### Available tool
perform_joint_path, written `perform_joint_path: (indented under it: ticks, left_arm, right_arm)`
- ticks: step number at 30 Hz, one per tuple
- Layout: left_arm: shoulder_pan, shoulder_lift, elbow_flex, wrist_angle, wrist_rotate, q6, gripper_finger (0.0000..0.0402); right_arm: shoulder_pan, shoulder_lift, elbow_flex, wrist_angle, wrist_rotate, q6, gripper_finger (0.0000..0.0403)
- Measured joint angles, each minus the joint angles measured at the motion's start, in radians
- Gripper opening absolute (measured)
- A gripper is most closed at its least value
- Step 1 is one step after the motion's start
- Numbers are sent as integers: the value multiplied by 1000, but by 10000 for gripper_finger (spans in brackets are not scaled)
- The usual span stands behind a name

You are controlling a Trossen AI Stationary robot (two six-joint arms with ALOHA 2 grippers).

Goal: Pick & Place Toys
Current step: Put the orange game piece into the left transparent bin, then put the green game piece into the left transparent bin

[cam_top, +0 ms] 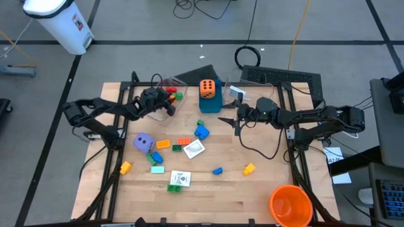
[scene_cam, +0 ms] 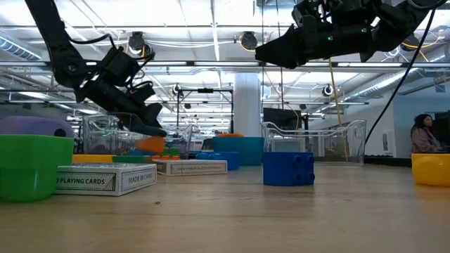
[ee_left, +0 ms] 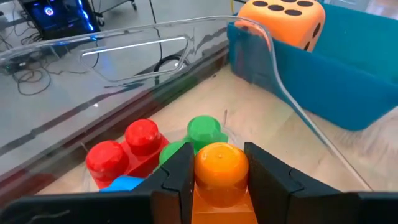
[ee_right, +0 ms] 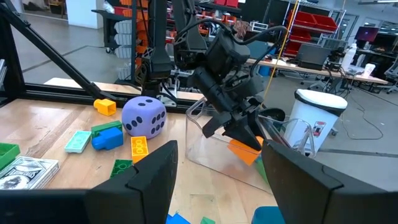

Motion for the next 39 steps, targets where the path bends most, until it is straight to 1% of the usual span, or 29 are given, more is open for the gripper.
perform_joint_path:
  ticks: [8, 16, 24, 27, 33, 39]
  left_arm:
    - [13, 15, 0, 29, 5, -7, 113]
    - [38, 16, -1, 22, 27, -25, 162]
    - [43, 14, -1, 25, 29, -9, 181]
    - [44, 2, 3, 21, 22, 6, 181]
    - [41, -108, 26, 23, 22, 40, 170]
    - [25, -308, 25, -25, 26, 82, 156]
  right_arm:
    - [0, 0, 0, 0, 0, 0, 220]
    - [0, 0, 0, 0, 0, 0, 221]
    - [0, 0, 0, 0, 0, 0, 215]
    - [0, 0, 0, 0, 0, 0, 216]
    - [0, 0, 0, -1, 0, -2, 214]
    - [0, 0, 0, -24, 0, -2, 213]
